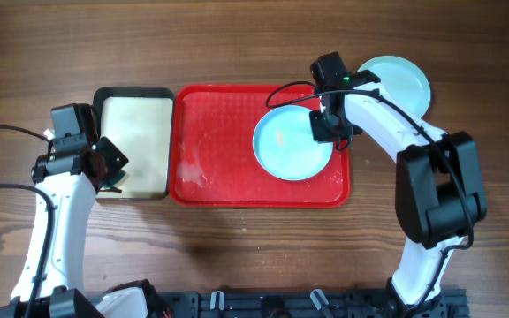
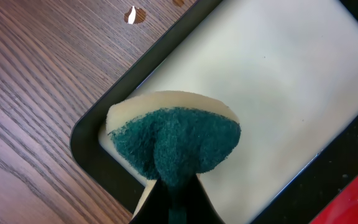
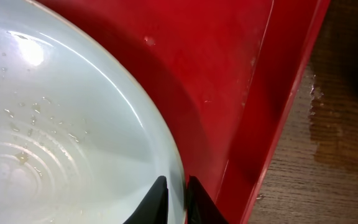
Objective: Clean dirty plates on tray and stack at the side
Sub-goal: 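Slide the light-blue plate left toward the tray center with the right gripper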
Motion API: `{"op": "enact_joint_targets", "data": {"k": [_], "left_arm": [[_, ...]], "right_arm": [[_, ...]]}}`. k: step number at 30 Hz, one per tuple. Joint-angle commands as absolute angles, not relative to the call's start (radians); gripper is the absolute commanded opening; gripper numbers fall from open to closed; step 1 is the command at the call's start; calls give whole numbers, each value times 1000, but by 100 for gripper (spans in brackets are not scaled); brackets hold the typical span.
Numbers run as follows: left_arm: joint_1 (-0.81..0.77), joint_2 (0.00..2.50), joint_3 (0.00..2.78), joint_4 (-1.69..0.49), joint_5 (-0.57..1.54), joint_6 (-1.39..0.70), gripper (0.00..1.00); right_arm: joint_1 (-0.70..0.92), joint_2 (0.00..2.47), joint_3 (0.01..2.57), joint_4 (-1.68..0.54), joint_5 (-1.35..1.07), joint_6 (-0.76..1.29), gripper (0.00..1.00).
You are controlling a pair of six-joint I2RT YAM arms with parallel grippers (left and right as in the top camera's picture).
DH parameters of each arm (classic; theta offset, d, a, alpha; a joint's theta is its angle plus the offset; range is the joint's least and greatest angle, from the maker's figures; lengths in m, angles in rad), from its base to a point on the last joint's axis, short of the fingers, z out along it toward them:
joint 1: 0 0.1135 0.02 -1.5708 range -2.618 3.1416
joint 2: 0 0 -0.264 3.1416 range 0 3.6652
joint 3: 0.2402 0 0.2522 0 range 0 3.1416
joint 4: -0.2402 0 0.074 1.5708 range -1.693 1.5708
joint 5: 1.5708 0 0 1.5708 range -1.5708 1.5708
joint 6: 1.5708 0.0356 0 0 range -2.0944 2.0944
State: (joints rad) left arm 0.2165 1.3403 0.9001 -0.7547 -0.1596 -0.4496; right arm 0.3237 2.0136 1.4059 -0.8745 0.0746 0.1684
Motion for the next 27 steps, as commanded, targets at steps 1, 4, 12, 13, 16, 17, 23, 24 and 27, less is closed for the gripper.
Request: {"op": "enact_joint_targets", "data": {"k": [1,4,12,13,16,17,23,24,27], "left_arm": [[220,1324,894,-752,-154,-448,4],[220,1324,894,-751,-154,-448,4],[220,1324,894,-751,-154,-448,4],[220,1324,894,-751,-154,-448,4],[220,1324,894,-751,-154,-448,4],[220,1324,894,-751,-154,-448,4],[220,1324,894,-751,-154,-448,4],[220,1324,894,-751,-154,-448,4],[220,1324,894,-751,-154,-448,4]], "right_arm": [[324,1993,1396,-876,-46,186,10],[324,1993,1396,-873,-131,187,8],[352,1993,1396,-873,-235,275,8],[358,1993,1396,-871,-238,288,9],[383,1993,1396,-868,-237,295,9],[389,1993,1396,-867,-237,294,11],[408,1993,1396,-834,-229,291,17],[408,1993,1396,-828,-222,291,18],[408,1993,1396,-814,-174,291,20]]}}
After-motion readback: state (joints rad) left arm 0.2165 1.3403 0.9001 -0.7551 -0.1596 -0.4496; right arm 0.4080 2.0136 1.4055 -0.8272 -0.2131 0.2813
